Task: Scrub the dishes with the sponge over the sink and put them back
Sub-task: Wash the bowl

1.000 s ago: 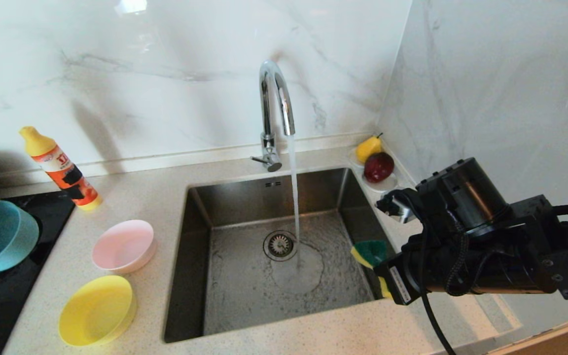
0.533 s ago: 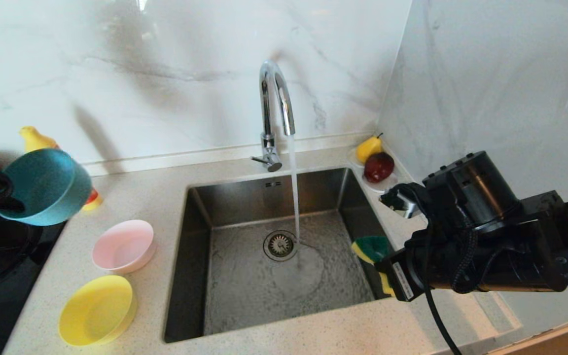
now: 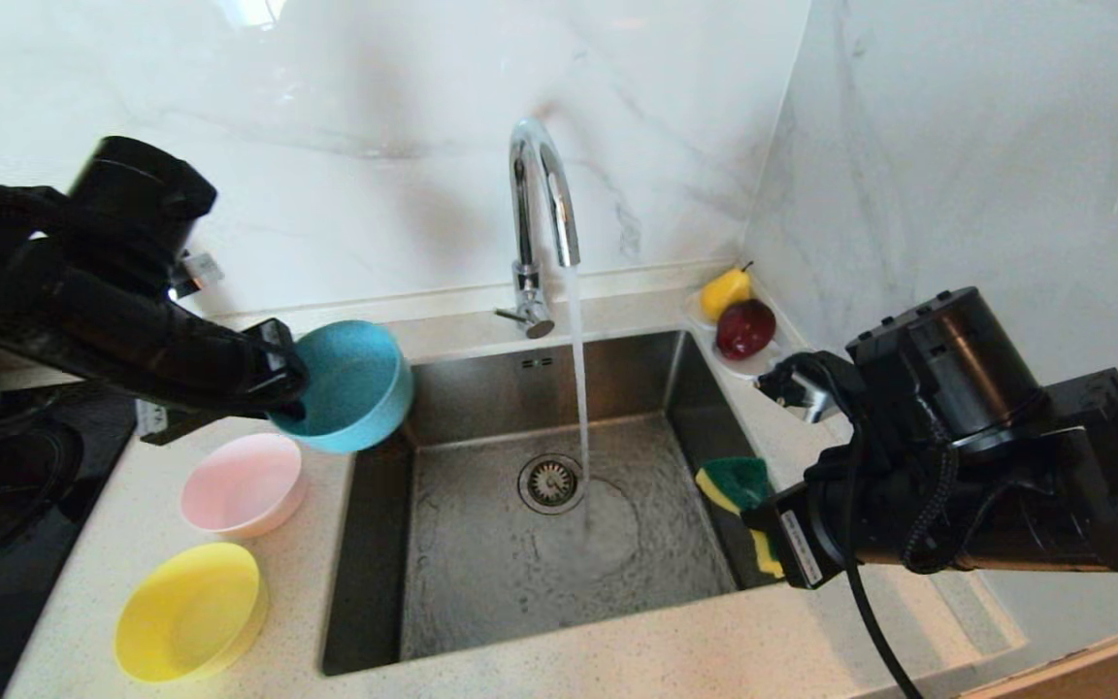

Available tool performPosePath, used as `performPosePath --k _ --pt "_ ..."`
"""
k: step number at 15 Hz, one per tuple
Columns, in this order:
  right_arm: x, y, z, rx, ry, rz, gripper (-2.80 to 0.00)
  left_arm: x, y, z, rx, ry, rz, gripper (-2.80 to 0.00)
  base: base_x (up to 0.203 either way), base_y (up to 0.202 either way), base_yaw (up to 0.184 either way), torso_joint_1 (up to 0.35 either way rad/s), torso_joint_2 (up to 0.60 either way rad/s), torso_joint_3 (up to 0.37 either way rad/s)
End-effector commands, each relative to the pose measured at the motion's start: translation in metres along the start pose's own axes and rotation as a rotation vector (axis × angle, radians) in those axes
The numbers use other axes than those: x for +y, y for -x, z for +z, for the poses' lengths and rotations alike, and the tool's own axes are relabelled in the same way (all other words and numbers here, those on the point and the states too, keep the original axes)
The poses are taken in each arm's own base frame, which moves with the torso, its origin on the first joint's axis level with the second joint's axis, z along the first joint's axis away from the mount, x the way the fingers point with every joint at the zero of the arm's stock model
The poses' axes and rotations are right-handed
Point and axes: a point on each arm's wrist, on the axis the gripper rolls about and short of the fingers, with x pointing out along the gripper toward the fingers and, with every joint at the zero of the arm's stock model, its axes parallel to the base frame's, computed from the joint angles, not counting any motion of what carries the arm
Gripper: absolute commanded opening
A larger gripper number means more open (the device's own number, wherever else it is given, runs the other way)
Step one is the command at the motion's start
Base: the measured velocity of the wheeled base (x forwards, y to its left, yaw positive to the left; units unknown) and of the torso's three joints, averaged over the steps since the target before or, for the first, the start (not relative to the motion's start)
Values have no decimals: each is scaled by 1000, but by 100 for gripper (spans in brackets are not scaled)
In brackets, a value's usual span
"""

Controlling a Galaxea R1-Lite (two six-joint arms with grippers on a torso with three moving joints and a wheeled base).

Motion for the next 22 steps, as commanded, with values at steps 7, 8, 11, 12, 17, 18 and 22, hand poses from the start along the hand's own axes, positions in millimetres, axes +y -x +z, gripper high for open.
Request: performPosePath --k 7,8,11,12,17,18,22 --pt "0 8 3 -21 -6 -2 -280 -97 -88 -29 99 -95 -13 -280 0 0 0 0 0 0" --pt "-1 9 3 -23 -6 -5 -280 -106 -98 -34 108 -94 -14 -280 0 0 0 0 0 0" --pt "-2 10 3 -23 -7 -10 -280 -128 -127 -45 100 -78 7 -280 0 0 0 0 0 0" --pt "-4 11 3 -22 -8 -15 -280 -131 -133 -47 98 -77 16 -280 0 0 0 0 0 0" --pt "-5 12 3 -21 -8 -19 -280 -135 -149 -49 72 -71 -1 -280 0 0 0 0 0 0" --pt "-5 12 2 -21 -8 -19 -280 -135 -150 -48 67 -69 -2 -280 0 0 0 0 0 0" --pt "-5 13 2 -23 -10 -18 -280 -145 -170 -50 -11 -60 -38 -280 0 0 0 0 0 0"
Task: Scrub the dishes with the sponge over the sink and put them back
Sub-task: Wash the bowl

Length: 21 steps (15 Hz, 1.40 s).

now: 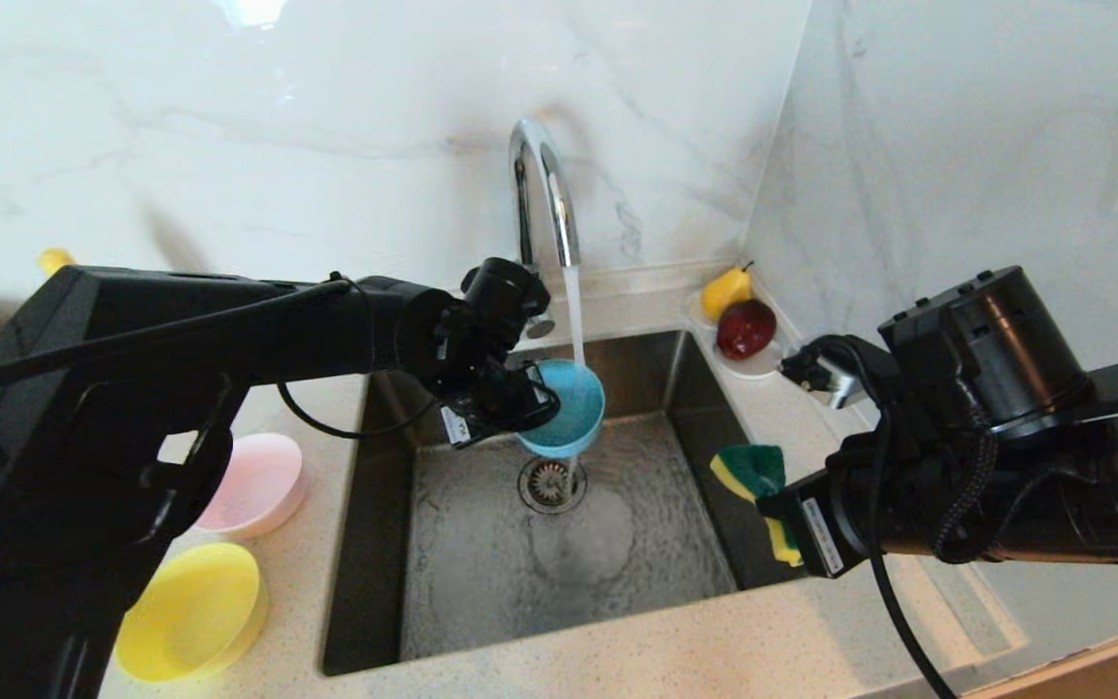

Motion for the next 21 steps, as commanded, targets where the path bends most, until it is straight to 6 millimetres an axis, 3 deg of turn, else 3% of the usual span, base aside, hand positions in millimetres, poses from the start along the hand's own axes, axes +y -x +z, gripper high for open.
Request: performPosePath --k 1,5,17,19,21 --pt "0 0 -1 2 -3 0 -280 -3 -14 -8 5 -11 1 -280 0 0 0 0 0 0" --pt "-4 -3 -2 11 -13 -12 -280 -3 -22 -10 5 -11 1 -280 0 0 0 0 0 0" --pt "-4 -1 -2 7 -15 -11 -280 -1 -11 -8 -17 -2 43 -280 0 0 0 0 0 0" --pt "-4 -1 -2 5 -15 -11 -280 3 -1 -2 -109 12 116 -280 0 0 0 0 0 0" --pt "-4 -2 -1 4 -15 -11 -280 10 26 11 -170 28 124 -280 0 0 0 0 0 0"
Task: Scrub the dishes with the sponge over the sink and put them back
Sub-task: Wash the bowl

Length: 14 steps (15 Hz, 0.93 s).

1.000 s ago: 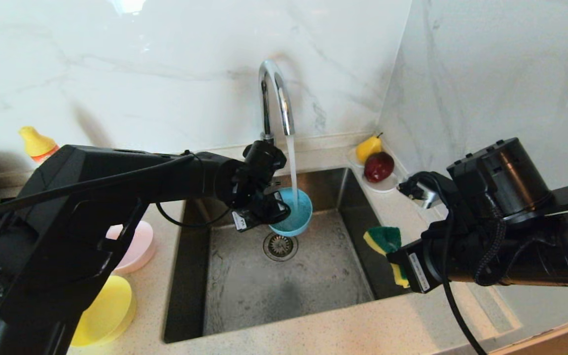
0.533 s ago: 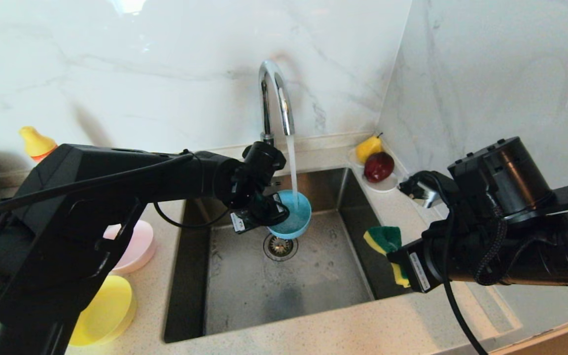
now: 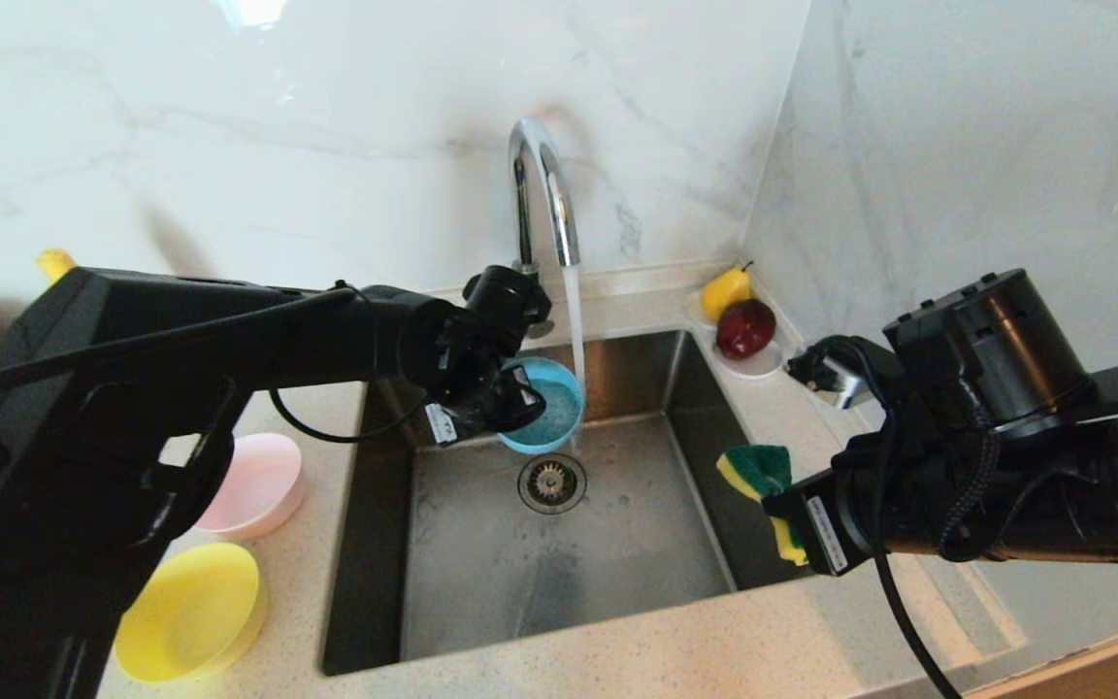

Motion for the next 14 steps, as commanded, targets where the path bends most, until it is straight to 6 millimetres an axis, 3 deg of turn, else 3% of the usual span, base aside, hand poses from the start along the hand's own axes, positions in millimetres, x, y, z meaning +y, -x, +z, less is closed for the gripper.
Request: performPosePath --k 1,8,14 --pt "0 -1 1 0 0 -1 -280 12 35 23 -67 35 -21 -280 0 0 0 0 0 0" --pt "-3 -6 0 17 -6 -13 -280 54 120 64 -293 101 -40 -280 0 0 0 0 0 0" --pt "-8 -1 0 30 -15 -30 -280 54 150 80 -434 157 -131 -280 0 0 0 0 0 0"
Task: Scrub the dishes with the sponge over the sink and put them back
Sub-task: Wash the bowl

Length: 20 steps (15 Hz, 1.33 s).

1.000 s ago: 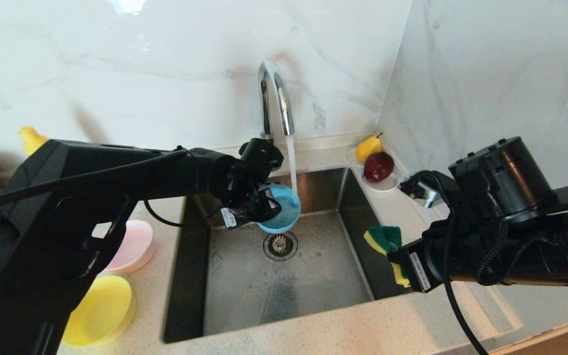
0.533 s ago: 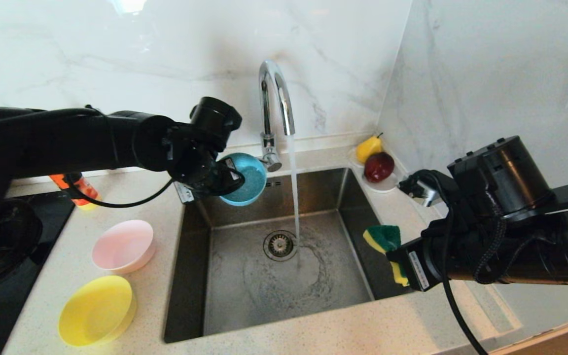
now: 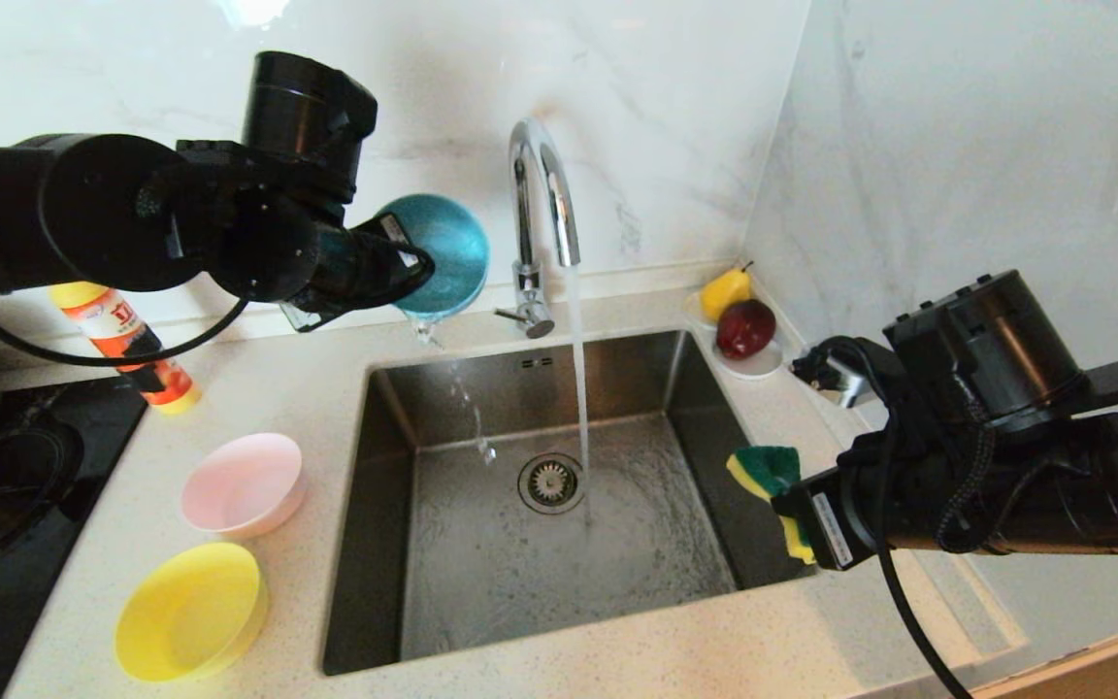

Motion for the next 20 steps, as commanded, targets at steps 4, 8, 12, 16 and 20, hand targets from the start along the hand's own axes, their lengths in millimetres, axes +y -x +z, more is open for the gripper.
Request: performPosePath --k 4,8,12,16,20 --pt "0 0 2 8 0 0 -280 -8 28 28 -153 1 -123 -280 0 0 0 0 0 0" --pt "1 -7 1 26 -4 3 -280 -15 40 46 -306 -55 -210 -280 0 0 0 0 0 0" --pt "1 -9 0 33 -7 4 -280 -15 41 42 -406 -82 -379 -280 0 0 0 0 0 0" --pt "1 -7 1 26 -7 5 -280 -11 53 45 -591 -147 -510 -280 0 0 0 0 0 0" --pt "2 -12 0 41 -7 4 -280 -7 59 46 -703 -149 -539 -280 0 0 0 0 0 0"
